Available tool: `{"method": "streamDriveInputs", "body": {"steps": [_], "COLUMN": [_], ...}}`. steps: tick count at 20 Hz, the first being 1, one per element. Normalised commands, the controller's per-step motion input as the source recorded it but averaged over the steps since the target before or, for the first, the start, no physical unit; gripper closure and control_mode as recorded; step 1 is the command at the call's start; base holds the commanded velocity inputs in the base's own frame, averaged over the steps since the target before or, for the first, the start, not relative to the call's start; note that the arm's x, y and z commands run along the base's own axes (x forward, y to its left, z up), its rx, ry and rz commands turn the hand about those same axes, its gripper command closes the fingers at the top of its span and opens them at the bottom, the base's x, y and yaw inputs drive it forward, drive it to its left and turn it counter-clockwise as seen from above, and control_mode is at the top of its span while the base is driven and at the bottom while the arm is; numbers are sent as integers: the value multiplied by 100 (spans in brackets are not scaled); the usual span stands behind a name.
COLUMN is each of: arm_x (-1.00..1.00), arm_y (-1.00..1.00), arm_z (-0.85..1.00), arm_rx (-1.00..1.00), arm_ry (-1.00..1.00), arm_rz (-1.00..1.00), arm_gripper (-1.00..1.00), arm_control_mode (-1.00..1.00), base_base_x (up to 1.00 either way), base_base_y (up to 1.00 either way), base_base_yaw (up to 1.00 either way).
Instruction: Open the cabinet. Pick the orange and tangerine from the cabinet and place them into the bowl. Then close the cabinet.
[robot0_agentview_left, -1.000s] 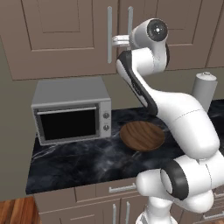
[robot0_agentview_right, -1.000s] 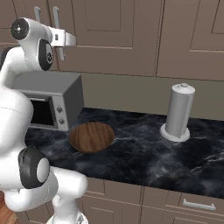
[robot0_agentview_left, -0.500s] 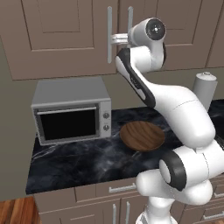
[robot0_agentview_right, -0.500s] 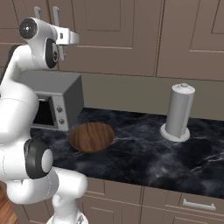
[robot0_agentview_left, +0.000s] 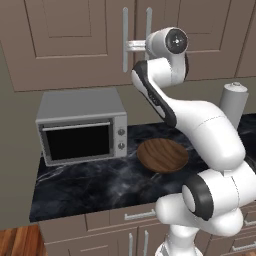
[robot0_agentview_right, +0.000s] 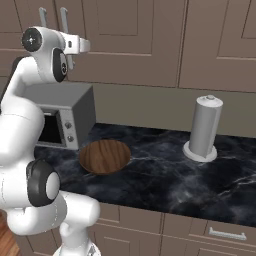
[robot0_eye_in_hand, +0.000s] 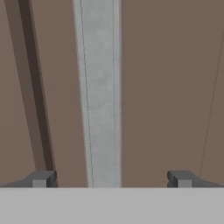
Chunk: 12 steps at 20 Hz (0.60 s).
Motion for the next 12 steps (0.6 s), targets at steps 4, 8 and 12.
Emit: {"method": "streamDriveInputs", "body": {"steps": [4,8,12], "arm_x": [26,27,24], "arm_y": [0,0,0], "arm_z": [-16,-25,-25], "arm_rx": [0,0,0], "arm_ry": [0,-1,0], "arm_rz": [0,0,0], "arm_gripper": [-100,-100,100], "arm_control_mode": [-100,-100,-100], "base_base_x": [0,0,0], "base_base_y": [0,0,0], "base_base_yaw": [0,0,0]}}
